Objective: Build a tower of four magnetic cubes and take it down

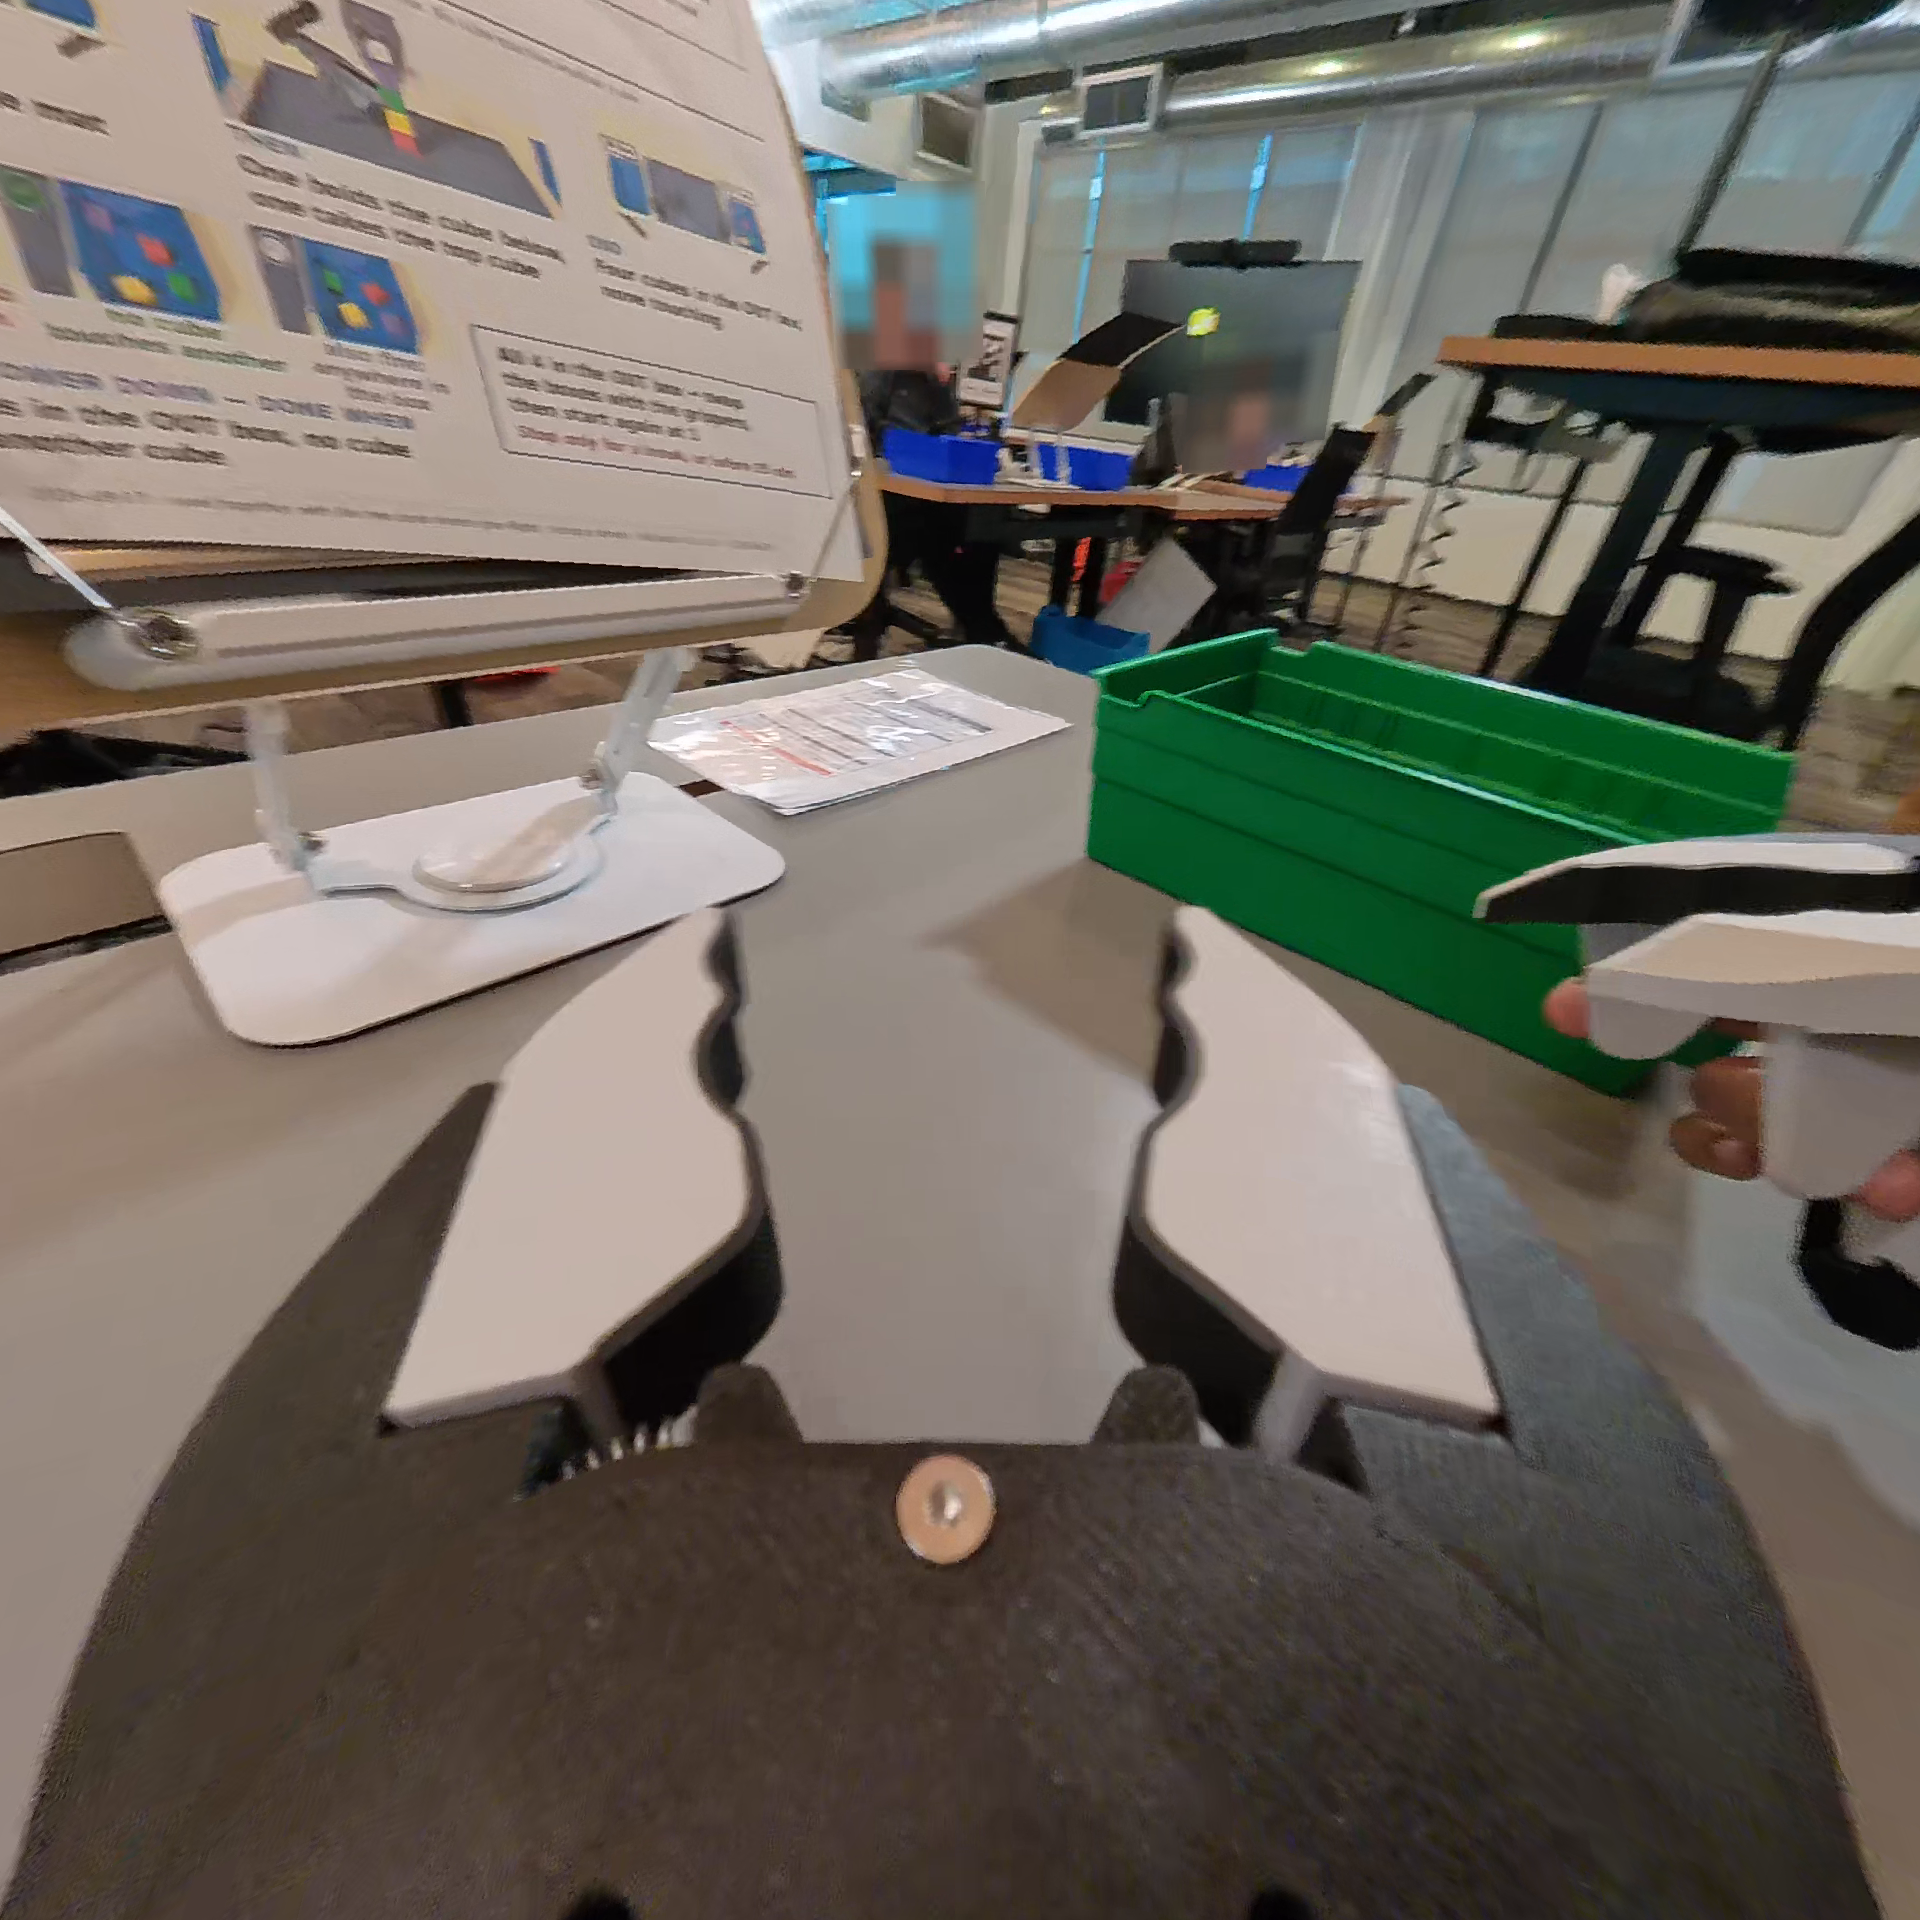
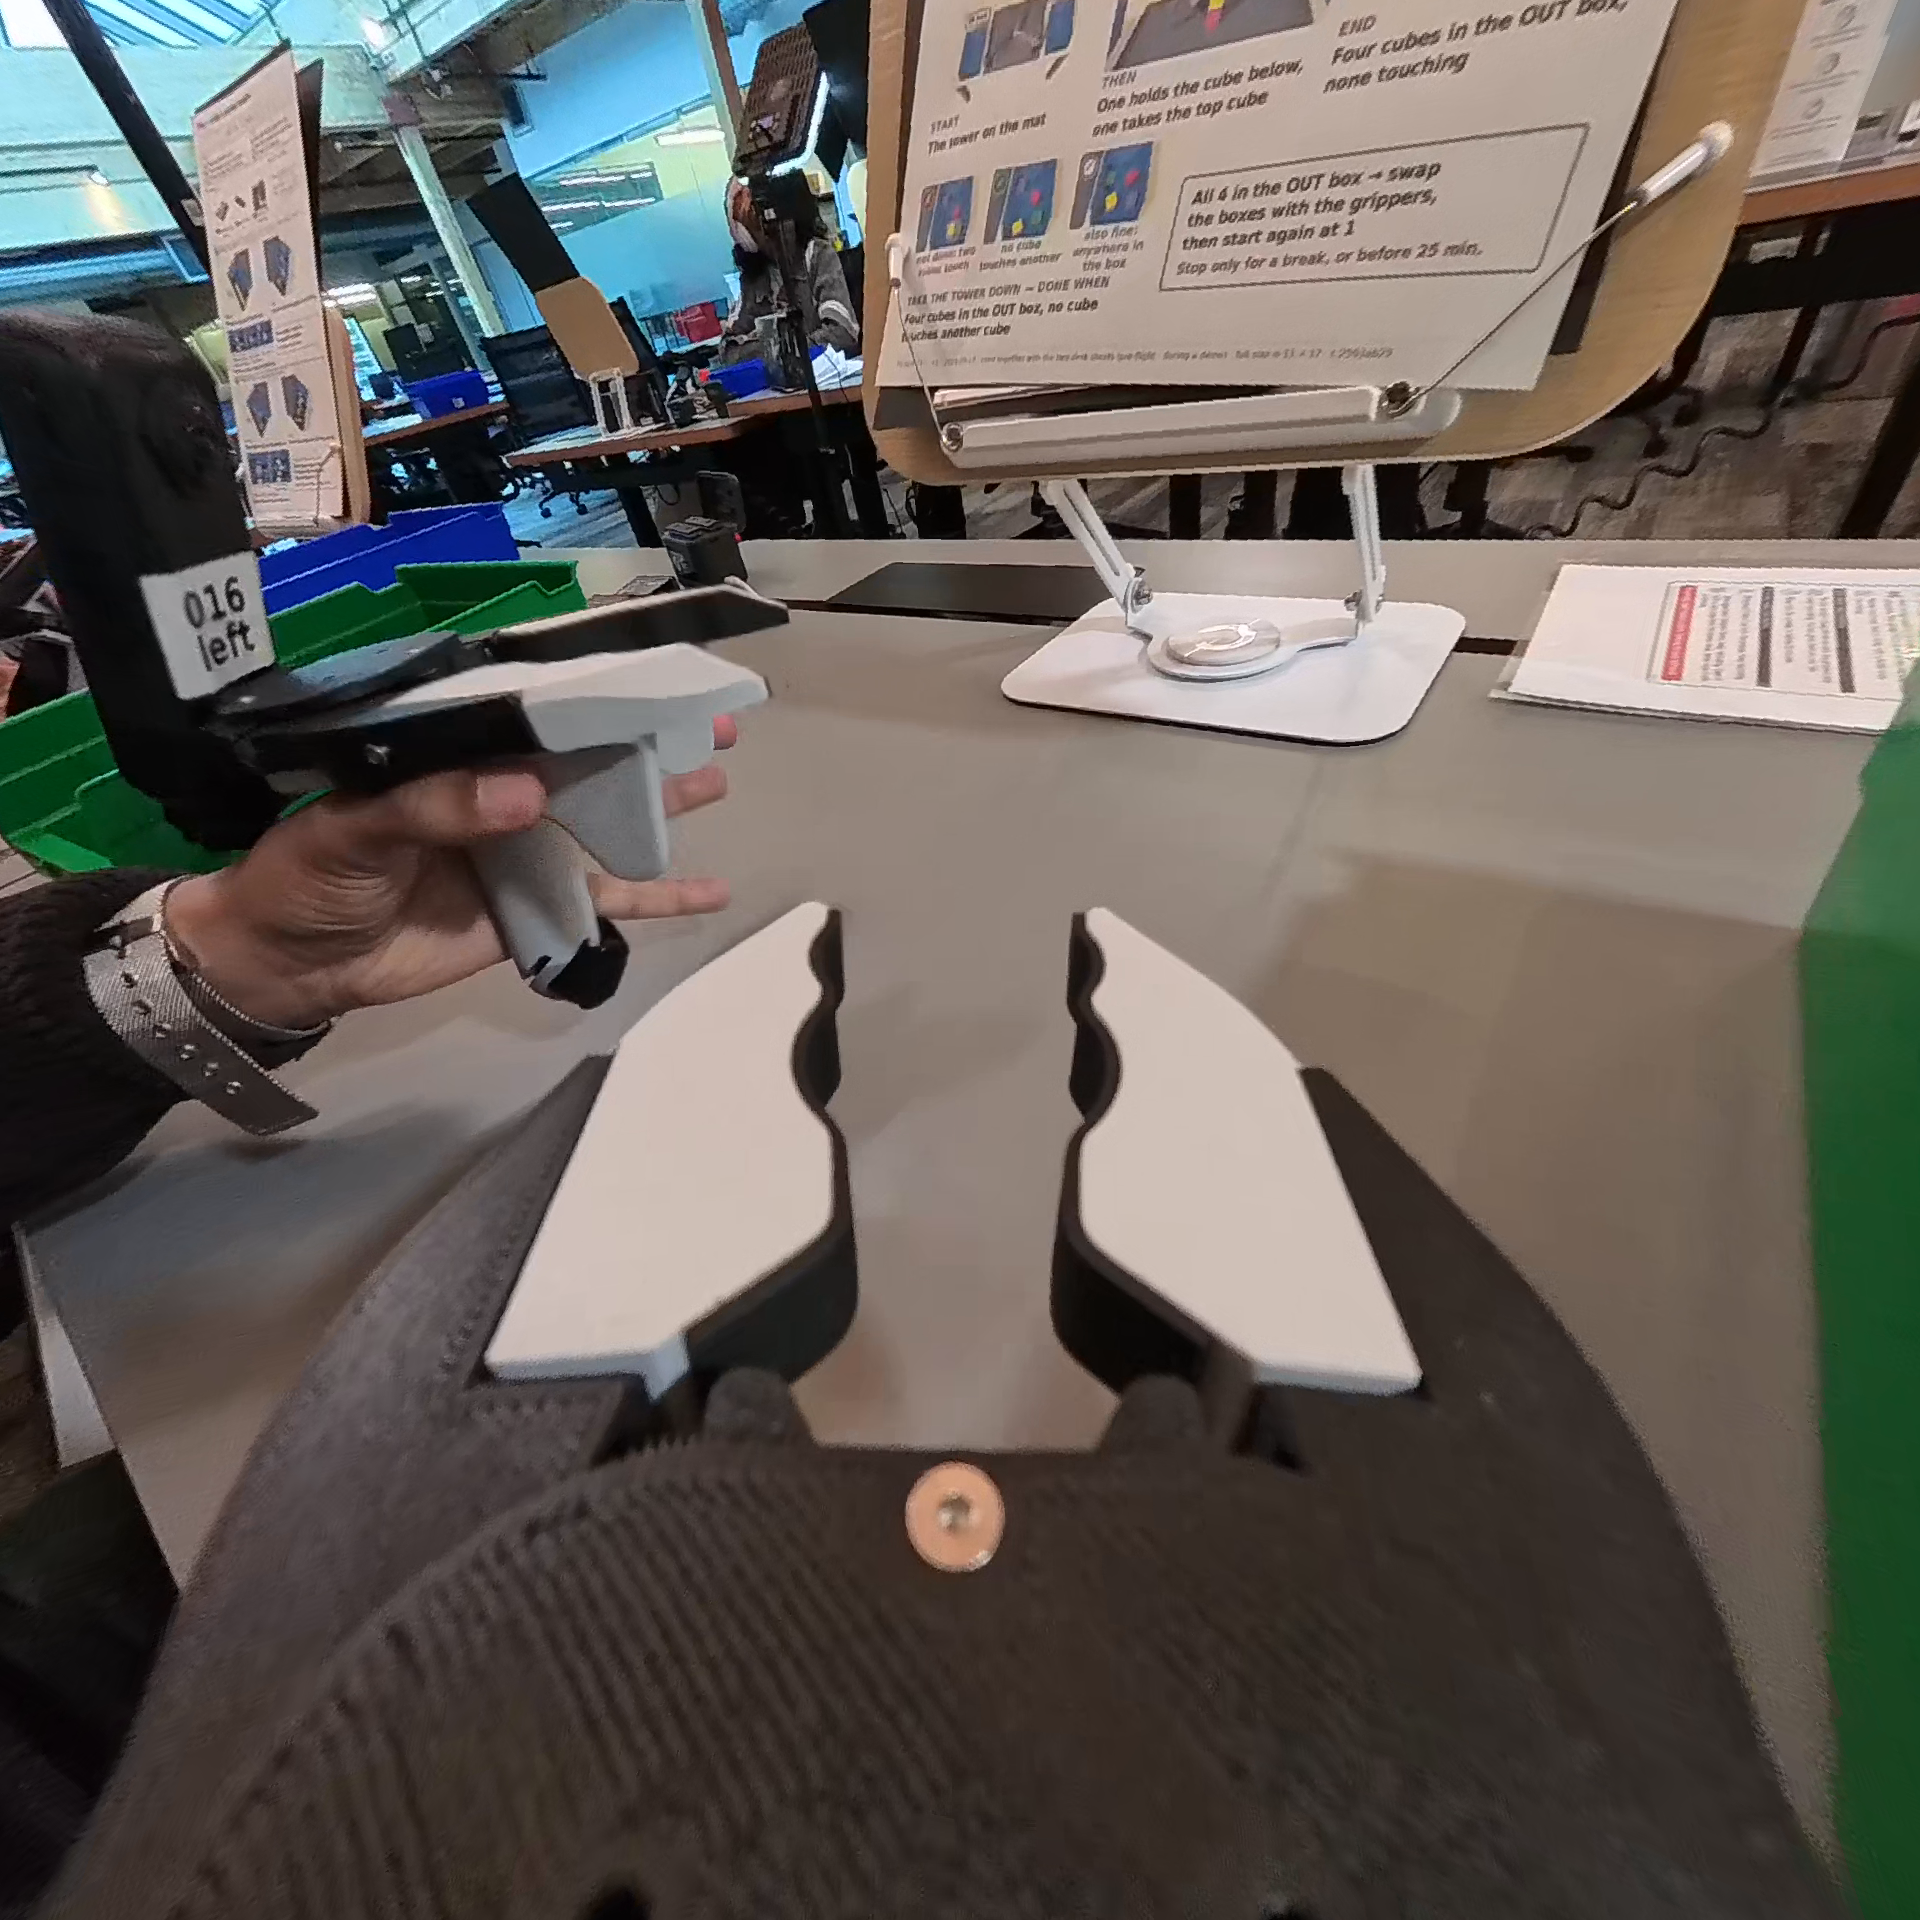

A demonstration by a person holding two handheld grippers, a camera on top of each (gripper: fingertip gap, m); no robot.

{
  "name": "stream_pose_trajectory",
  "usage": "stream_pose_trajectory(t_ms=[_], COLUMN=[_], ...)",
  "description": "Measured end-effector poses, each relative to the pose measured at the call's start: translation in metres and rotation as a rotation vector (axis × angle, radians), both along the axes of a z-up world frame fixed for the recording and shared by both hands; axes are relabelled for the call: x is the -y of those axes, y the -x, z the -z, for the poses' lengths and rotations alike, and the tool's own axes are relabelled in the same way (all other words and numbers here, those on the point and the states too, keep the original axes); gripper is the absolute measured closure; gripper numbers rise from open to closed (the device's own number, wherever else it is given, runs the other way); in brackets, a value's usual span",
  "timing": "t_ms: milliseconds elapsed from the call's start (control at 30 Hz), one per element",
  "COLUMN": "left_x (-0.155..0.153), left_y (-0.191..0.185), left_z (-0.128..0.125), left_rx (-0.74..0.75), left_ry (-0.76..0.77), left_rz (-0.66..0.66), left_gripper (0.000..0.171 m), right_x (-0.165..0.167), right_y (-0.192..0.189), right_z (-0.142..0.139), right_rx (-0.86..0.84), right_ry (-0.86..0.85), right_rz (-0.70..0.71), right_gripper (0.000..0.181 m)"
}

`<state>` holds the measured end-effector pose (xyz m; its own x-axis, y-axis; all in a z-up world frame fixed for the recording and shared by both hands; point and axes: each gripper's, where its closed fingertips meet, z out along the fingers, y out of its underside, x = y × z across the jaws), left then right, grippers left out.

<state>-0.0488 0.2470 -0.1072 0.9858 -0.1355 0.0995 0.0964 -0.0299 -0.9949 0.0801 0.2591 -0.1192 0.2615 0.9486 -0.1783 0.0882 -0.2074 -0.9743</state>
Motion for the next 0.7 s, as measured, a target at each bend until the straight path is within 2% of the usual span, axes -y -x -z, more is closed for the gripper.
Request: stream_pose_trajectory(t_ms=[33,267,400,500,600,700], left_x=[0.001,0.002,0.004,0.006,0.006,0.005], left_y=[-0.002,-0.012,-0.026,-0.03,-0.028,-0.026], left_z=[-0.002,-0.005,0.001,0.0,0.001,0.004], left_rx=[0.023,0.087,0.067,0.032,0.012,0.002], left_ry=[-0.007,0.004,0.049,0.035,0.037,0.054], left_rz=[0.016,0.088,0.178,0.192,0.172,0.165], left_gripper=[0.088,0.077,0.089,0.098,0.098,0.098], right_x=[0.001,0.011,0.018,0.019,0.006,-0.021], right_y=[0.001,0.007,0.009,0.008,0.0,-0.018], right_z=[0.001,0.008,0.009,0.004,-0.012,-0.031], right_rx=[0.002,0.019,0.013,0.013,0.02,0.033], right_ry=[0.002,0.016,0.068,0.098,0.063,0.043], right_rz=[-0.007,-0.062,-0.113,-0.126,-0.082,-0.006], right_gripper=[0.139,0.131,0.124,0.119,0.115,0.108])
